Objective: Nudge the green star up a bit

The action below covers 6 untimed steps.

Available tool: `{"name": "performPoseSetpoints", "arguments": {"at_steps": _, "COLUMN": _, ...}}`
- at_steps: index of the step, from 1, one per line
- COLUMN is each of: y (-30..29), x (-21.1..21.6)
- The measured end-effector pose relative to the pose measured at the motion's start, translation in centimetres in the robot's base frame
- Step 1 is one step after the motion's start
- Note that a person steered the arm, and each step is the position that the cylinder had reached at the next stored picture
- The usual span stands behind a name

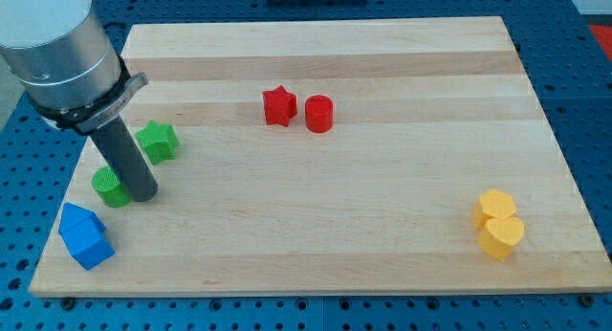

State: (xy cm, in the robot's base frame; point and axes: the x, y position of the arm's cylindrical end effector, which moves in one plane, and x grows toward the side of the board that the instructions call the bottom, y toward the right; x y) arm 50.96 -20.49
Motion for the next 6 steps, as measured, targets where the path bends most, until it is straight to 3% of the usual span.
{"name": "performPoseSetpoints", "arguments": {"at_steps": 2, "y": 3.3, "x": -4.8}}
{"name": "performPoseSetpoints", "arguments": {"at_steps": 4, "y": -1.6, "x": -6.7}}
{"name": "performPoseSetpoints", "arguments": {"at_steps": 5, "y": 0.3, "x": -6.9}}
{"name": "performPoseSetpoints", "arguments": {"at_steps": 6, "y": 4.7, "x": -9.7}}
